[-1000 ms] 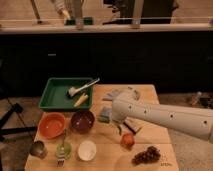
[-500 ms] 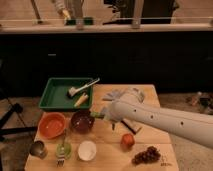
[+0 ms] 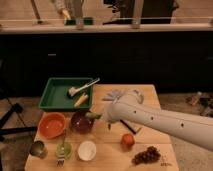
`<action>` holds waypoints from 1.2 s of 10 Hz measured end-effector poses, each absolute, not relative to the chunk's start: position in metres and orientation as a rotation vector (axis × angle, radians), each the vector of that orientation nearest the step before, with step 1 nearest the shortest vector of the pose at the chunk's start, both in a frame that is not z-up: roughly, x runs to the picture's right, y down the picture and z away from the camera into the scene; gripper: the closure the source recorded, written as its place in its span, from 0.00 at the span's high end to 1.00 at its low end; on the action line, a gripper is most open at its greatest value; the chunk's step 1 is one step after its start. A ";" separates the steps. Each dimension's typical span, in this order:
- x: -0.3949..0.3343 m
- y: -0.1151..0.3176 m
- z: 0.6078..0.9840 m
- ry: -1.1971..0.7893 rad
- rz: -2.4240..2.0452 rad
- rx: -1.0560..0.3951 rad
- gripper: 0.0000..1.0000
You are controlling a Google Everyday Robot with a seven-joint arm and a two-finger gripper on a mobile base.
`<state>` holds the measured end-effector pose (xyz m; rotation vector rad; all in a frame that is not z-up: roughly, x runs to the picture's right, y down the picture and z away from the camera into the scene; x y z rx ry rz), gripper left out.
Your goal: Place pepper in purple bowl
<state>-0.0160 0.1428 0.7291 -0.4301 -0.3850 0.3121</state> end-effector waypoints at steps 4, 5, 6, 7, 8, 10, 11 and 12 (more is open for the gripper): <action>-0.026 0.139 0.737 -0.398 0.287 -0.423 0.00; -0.034 0.139 0.741 -0.403 0.274 -0.426 0.00; -0.053 0.136 0.747 -0.413 0.244 -0.425 0.00; -0.063 0.133 0.751 -0.417 0.231 -0.421 0.00; -0.078 0.132 0.754 -0.428 0.212 -0.423 0.00; -0.091 0.127 0.758 -0.444 0.191 -0.408 0.00; -0.097 0.124 0.759 -0.453 0.184 -0.399 0.00; -0.104 0.121 0.759 -0.466 0.176 -0.390 0.00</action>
